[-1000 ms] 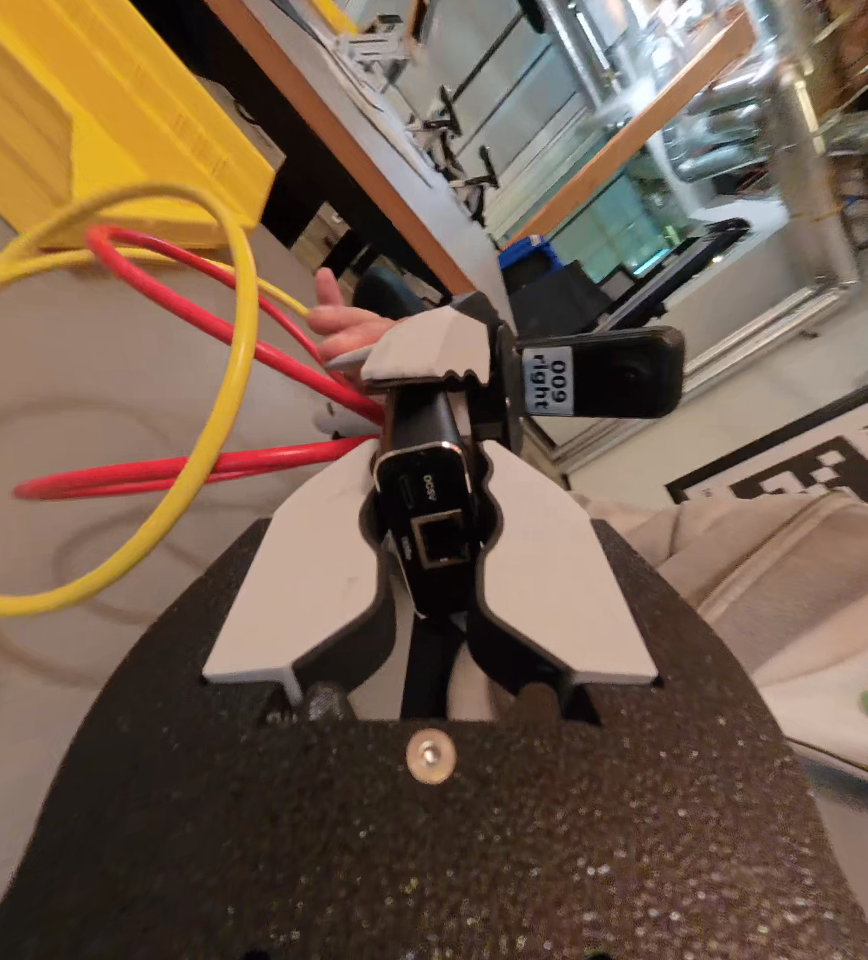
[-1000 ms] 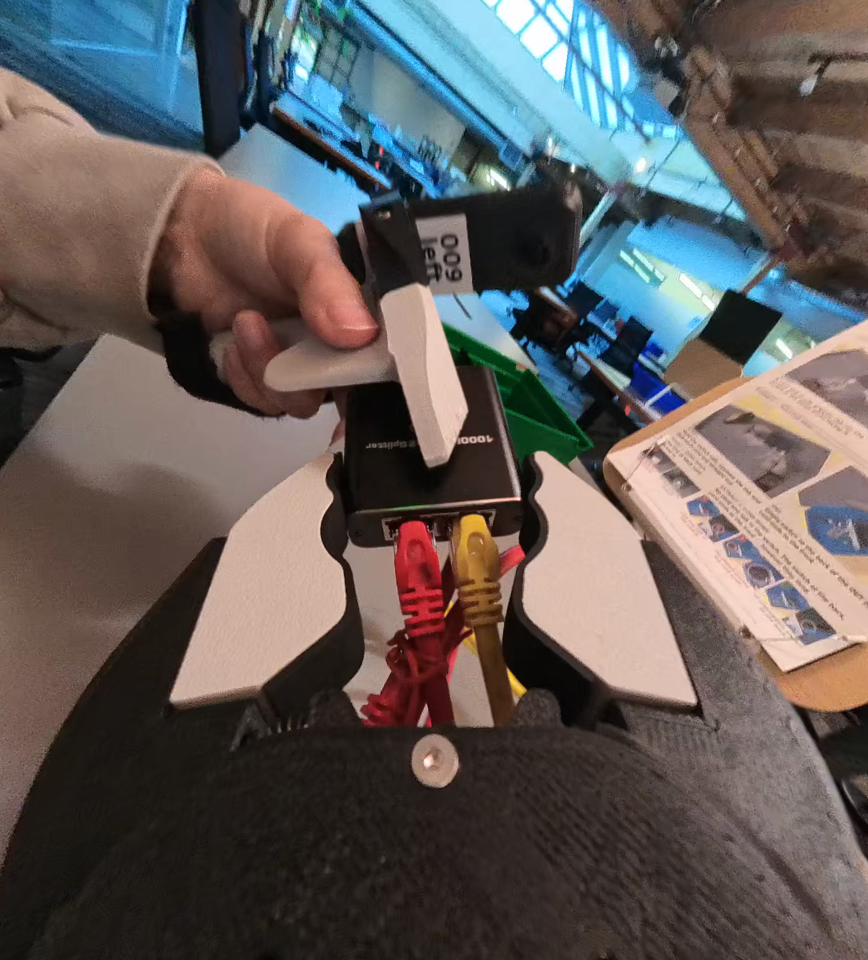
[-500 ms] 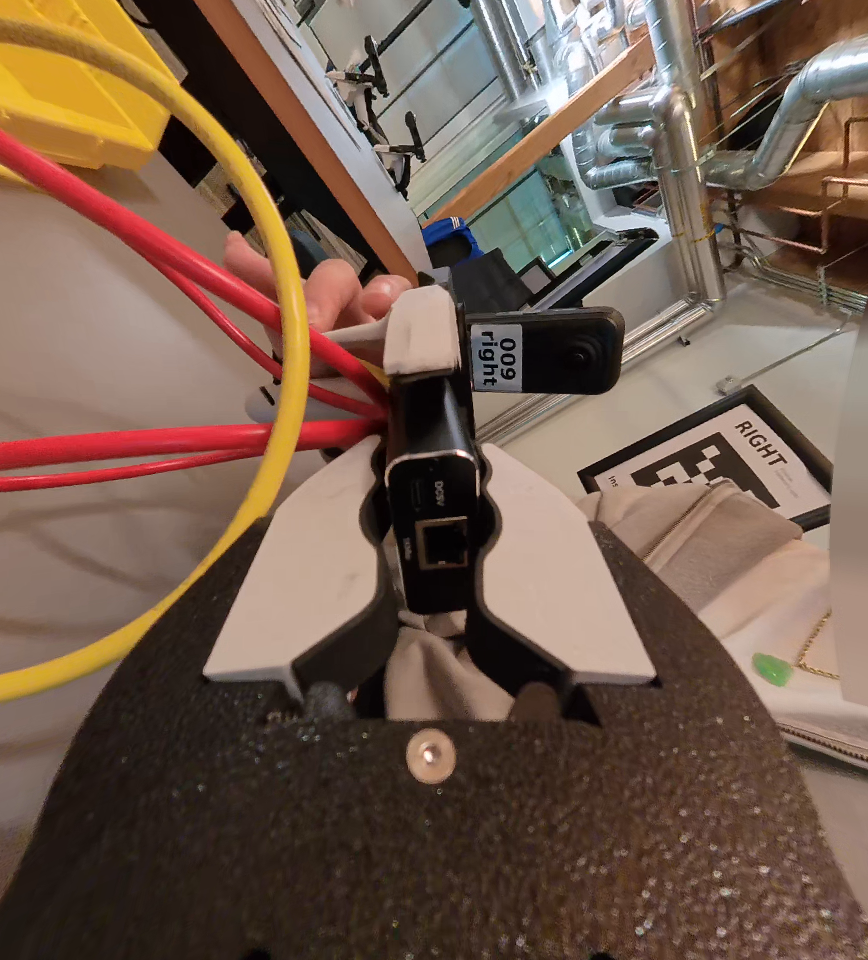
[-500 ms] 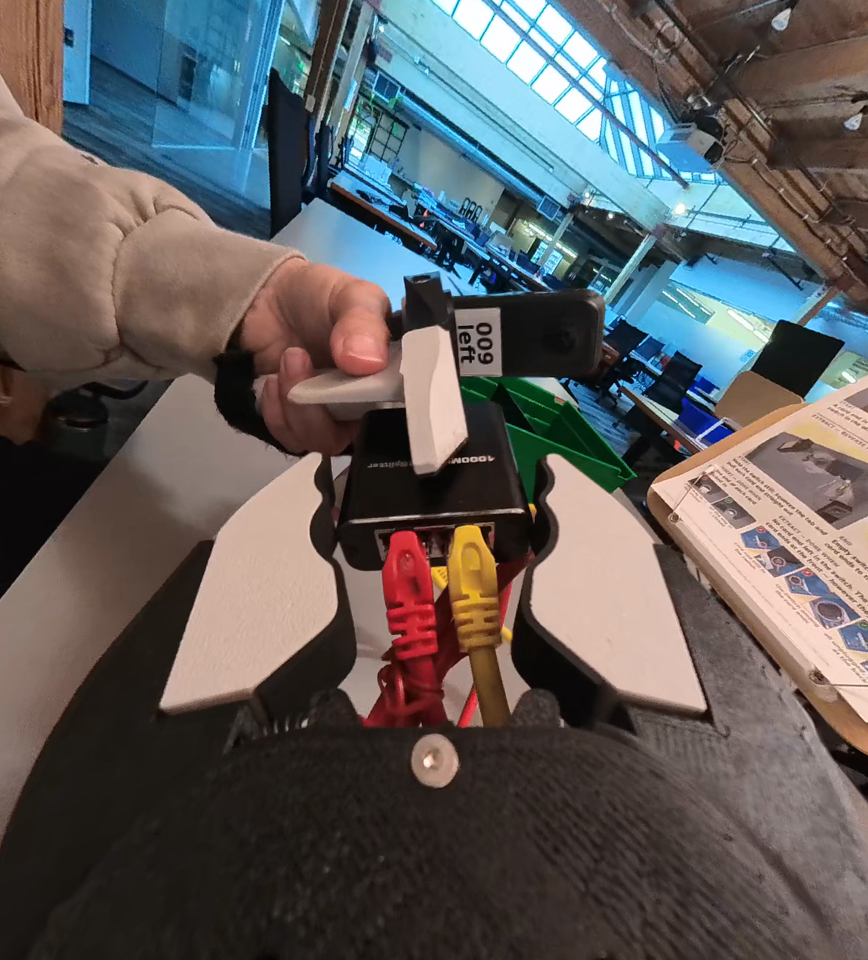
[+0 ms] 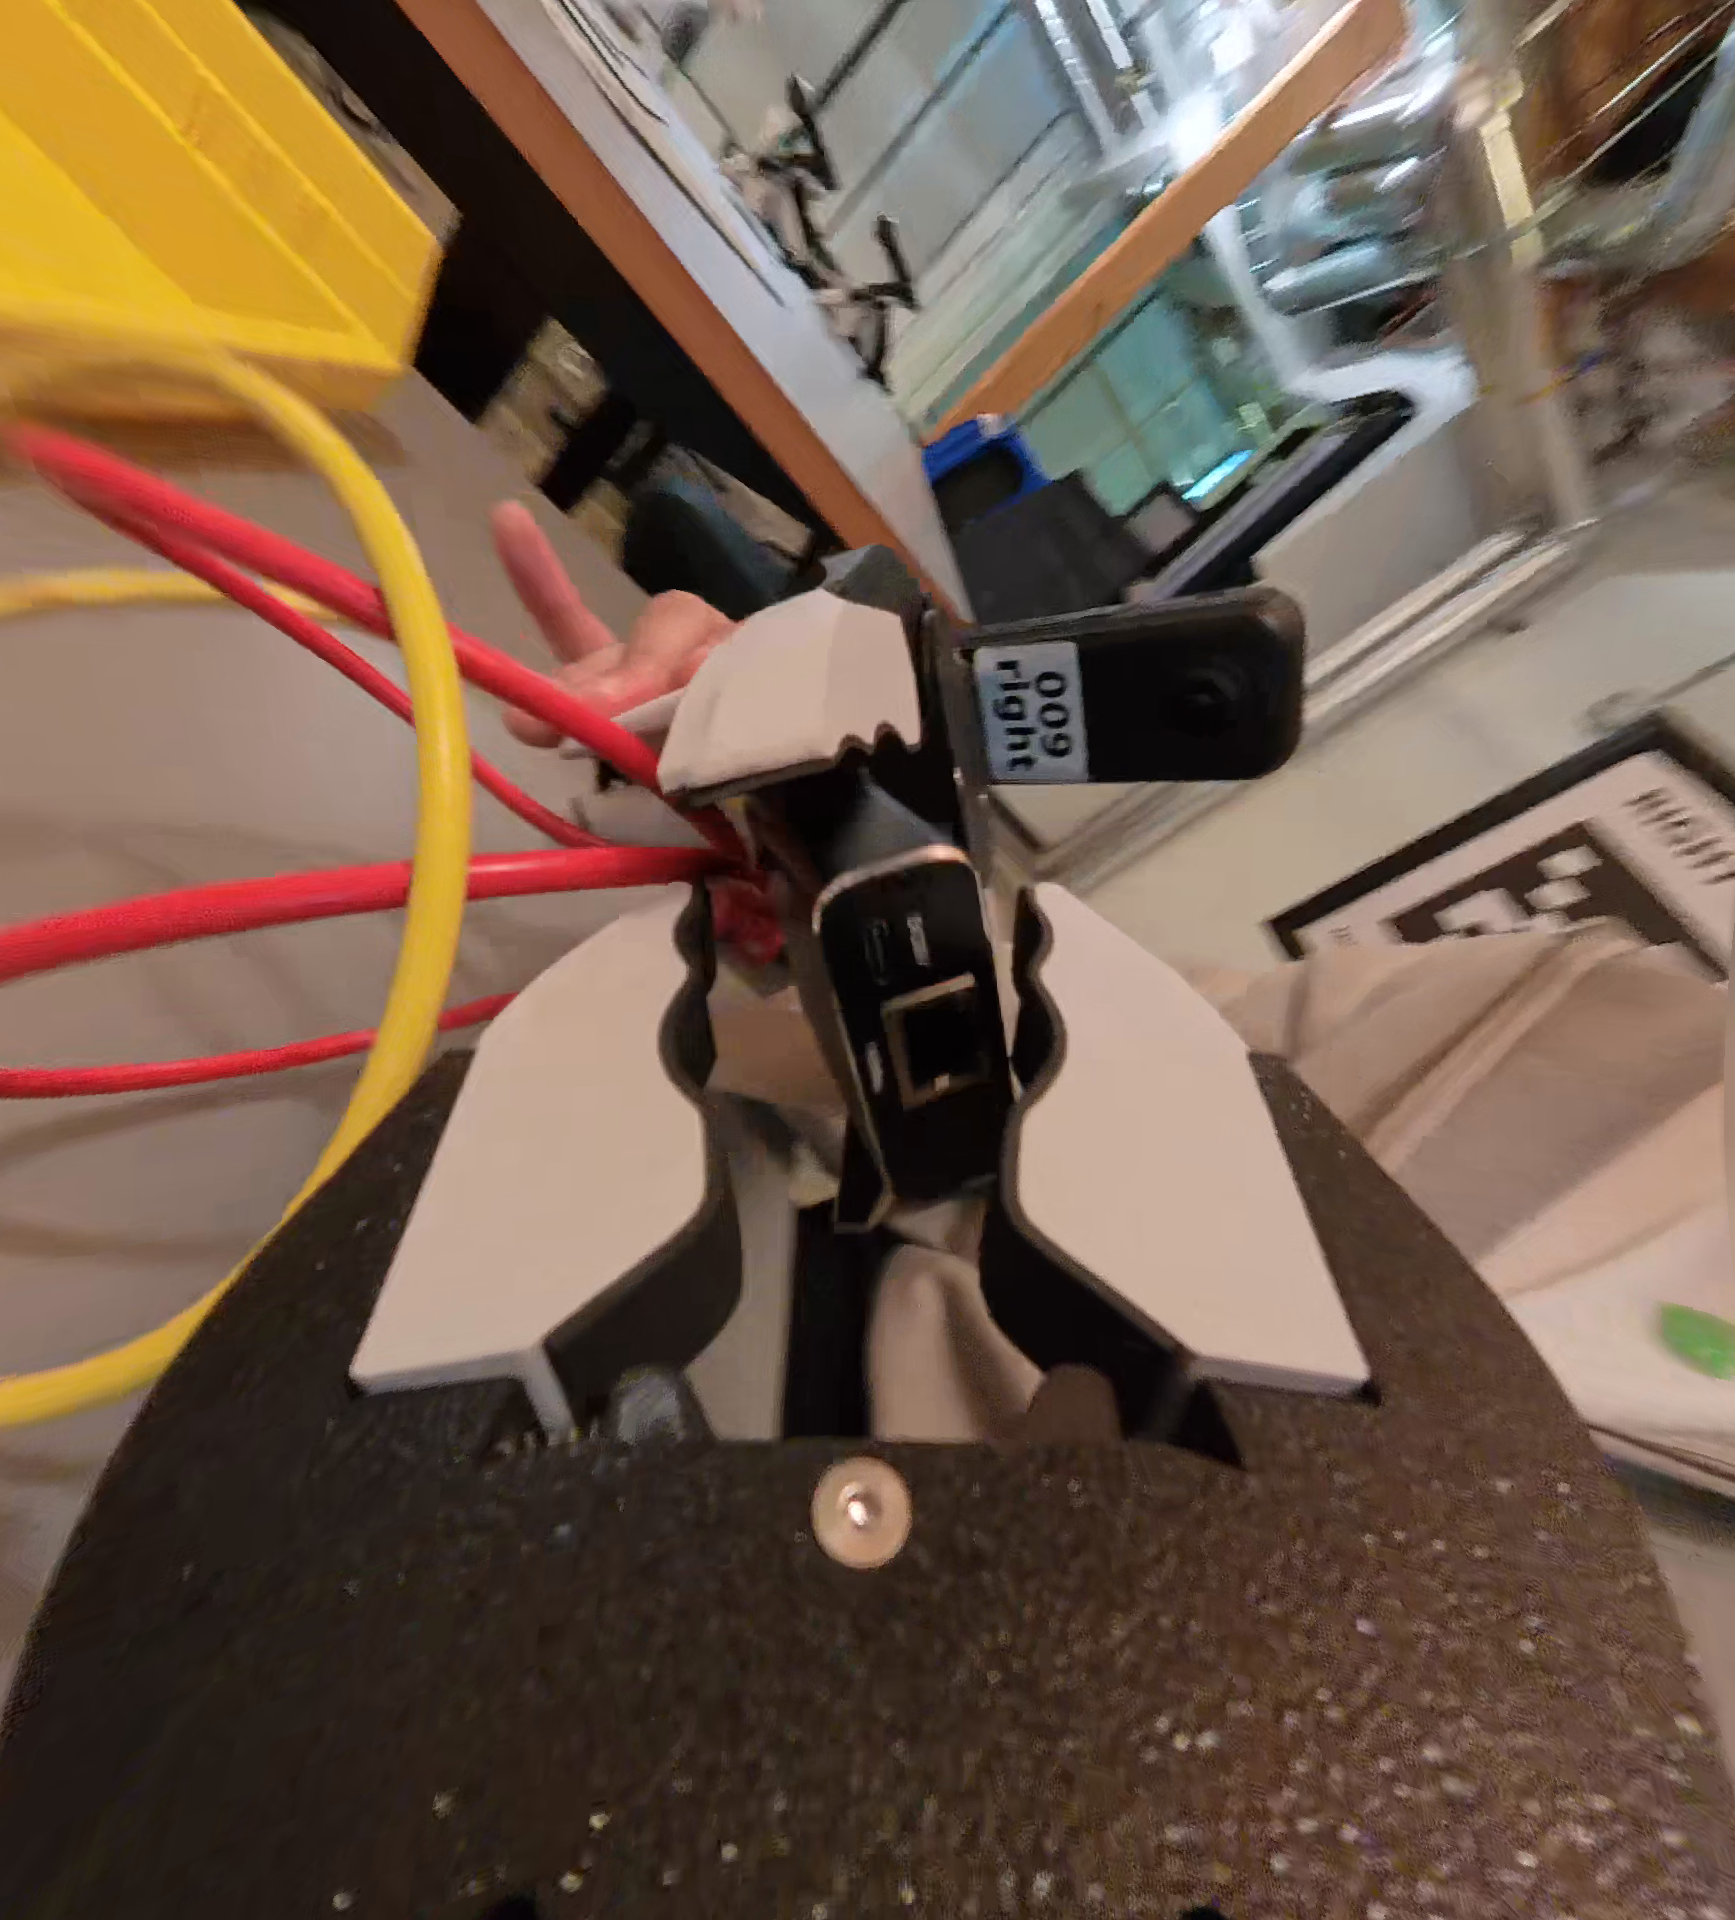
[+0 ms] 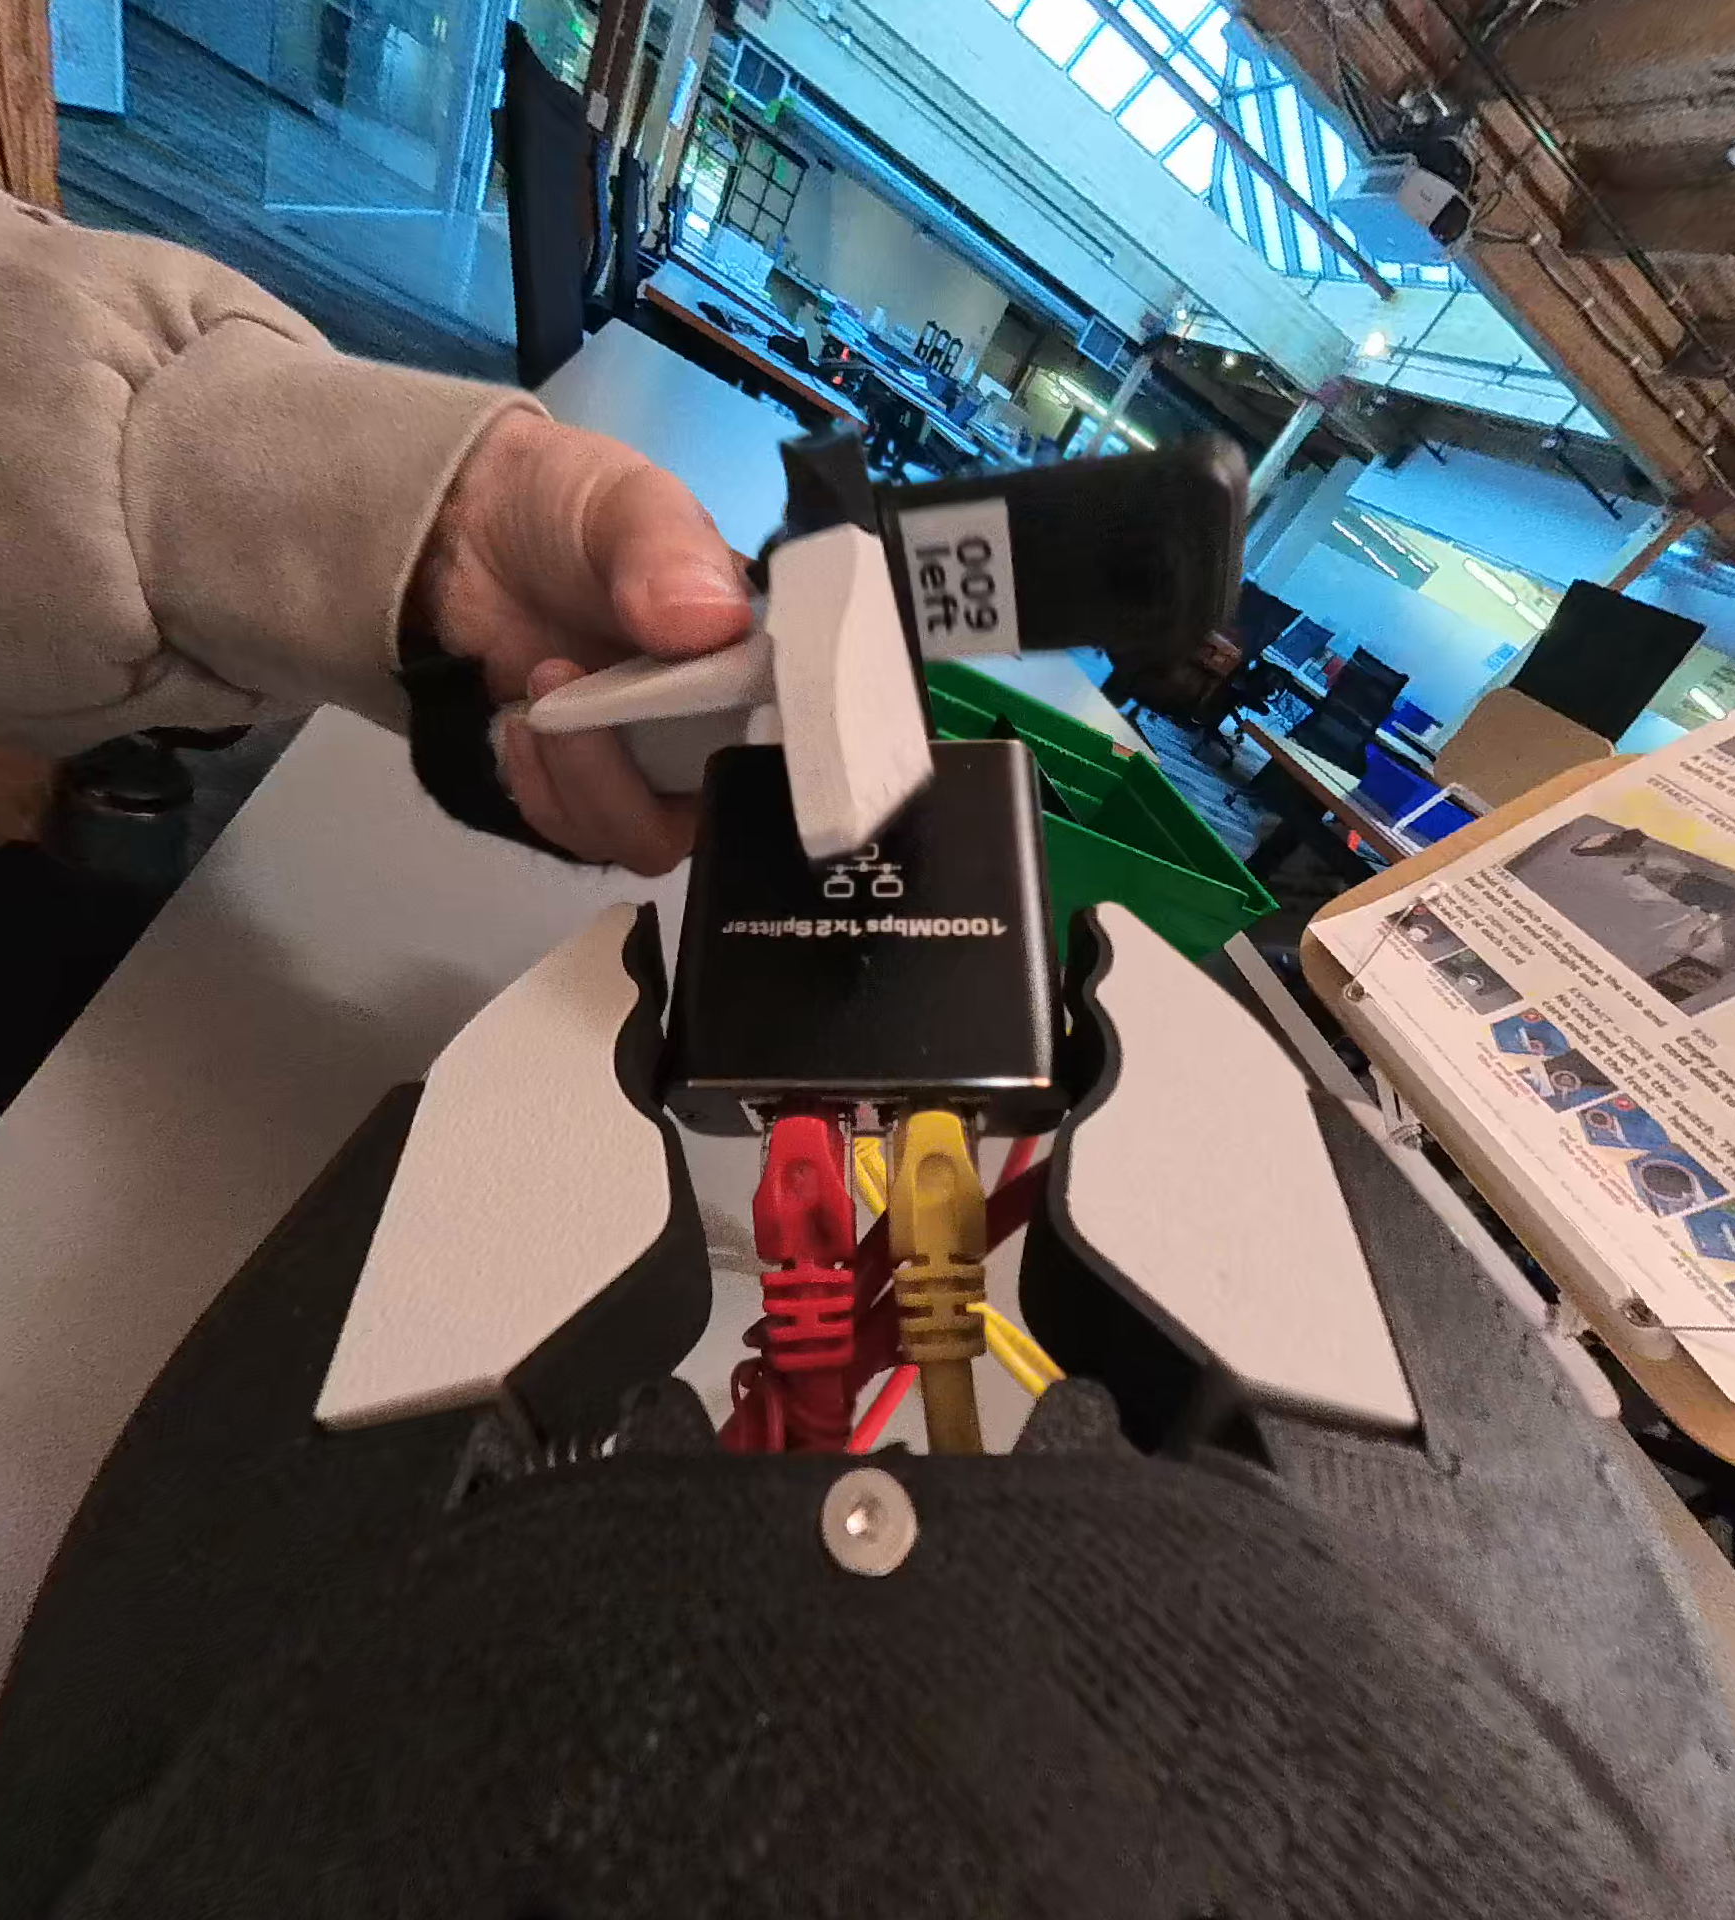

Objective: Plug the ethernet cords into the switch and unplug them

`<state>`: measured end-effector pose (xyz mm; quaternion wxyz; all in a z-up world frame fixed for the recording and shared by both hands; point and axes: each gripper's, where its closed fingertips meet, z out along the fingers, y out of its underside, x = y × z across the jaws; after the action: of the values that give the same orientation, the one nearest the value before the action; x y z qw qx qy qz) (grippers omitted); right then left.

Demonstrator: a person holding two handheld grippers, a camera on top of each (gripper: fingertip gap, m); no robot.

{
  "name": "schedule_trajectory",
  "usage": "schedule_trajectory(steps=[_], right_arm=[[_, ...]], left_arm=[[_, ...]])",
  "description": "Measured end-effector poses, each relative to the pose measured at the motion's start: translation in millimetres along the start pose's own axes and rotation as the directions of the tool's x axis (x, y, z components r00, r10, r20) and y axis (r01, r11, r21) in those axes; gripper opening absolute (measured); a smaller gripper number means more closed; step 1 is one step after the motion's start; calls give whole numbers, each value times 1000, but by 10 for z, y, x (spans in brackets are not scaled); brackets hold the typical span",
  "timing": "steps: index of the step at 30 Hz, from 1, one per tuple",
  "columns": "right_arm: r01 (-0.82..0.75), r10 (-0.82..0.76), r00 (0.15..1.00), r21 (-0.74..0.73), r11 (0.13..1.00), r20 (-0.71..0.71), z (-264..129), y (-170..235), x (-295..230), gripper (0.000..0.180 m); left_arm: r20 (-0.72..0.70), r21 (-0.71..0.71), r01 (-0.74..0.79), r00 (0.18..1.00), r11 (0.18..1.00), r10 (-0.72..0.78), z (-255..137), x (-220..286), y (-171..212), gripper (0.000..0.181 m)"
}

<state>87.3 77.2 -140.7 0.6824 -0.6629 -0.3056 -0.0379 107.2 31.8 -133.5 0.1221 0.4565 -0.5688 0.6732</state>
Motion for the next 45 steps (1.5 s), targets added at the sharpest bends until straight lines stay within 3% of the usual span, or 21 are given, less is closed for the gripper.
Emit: schedule_trajectory(steps=[4, 7, 10, 14, 15, 16, 17, 21, 27, 31, 33, 37, 40, 42, 45], right_arm=[[-34, 34, 998, -1, 999, -50, -128, 42, 143, 75], [-42, 40, 996, -25, 999, -79, -189, 103, 218, 75], [-16, 12, 997, -52, 998, -79, -139, 106, 199, 75], [26, -31, 998, -86, 996, -55, -26, 102, 108, 75], [38, -42, 998, -86, 996, -45, -2, 79, 75, 75], [66, -69, 997, -76, 995, -42, 16, 37, 46, 75], [93, -96, 994, -59, 994, -44, 23, -16, 23, 75], [137, -135, 988, 12, 991, -78, -66, -135, 55, 75], [112, -110, 993, 63, 992, -30, -50, -189, -43, 78], [49, -46, 998, 76, 996, -43, -30, -166, 1, 70], [-24, 28, 999, 101, 995, -41, -56, -173, 45, 56], [-51, 53, 998, 47, 998, -35, -35, -82, 70, 55], [-13, 14, 998, 25, 1000, -59, -29, -54, 85, 57], [98, -97, 991, 4, 995, -92, -60, -46, 99, 56], [112, -128, 988, -169, 979, -86, -34, 179, 124, 75]], left_arm=[[215, 96, -214, 958, 972, 190, -362, -64, -236, 55], [344, 153, -273, 916, 950, 207, -674, -74, -374, 52], [407, 132, -261, 894, 956, 188, -668, -81, -352, 54], [365, -11, -209, 910, 978, 199, -257, -71, -103, 68], [358, -34, -198, 913, 980, 197, -166, -87, -65, 63], [334, -46, -188, 923, 981, 193, -80, -86, -40, 42], [291, -33, -179, 940, 983, 180, -11, -51, -40, 31], [82, 75, -22, 997, 997, 16, 78, 65, -90, 28], [-115, 121, 119, 988, 986, -105, 51, 56, -48, 28], [-119, 156, 154, 983, 976, -136, 48, 6, -51, 28], [-121, 182, 163, 982, 970, -143, 65, -18, -51, 28], [-102, 211, 204, 977, 956, -186, 61, -100, -78, 28], [-40, 204, 183, 983, 962, -179, 47, -156, -90, 27], [-37, 224, 237, 971, 945, -235, 22, -218, -122, 27], [-61, 240, 289, 957, 927, -282, 5, -233, -128, 27]])
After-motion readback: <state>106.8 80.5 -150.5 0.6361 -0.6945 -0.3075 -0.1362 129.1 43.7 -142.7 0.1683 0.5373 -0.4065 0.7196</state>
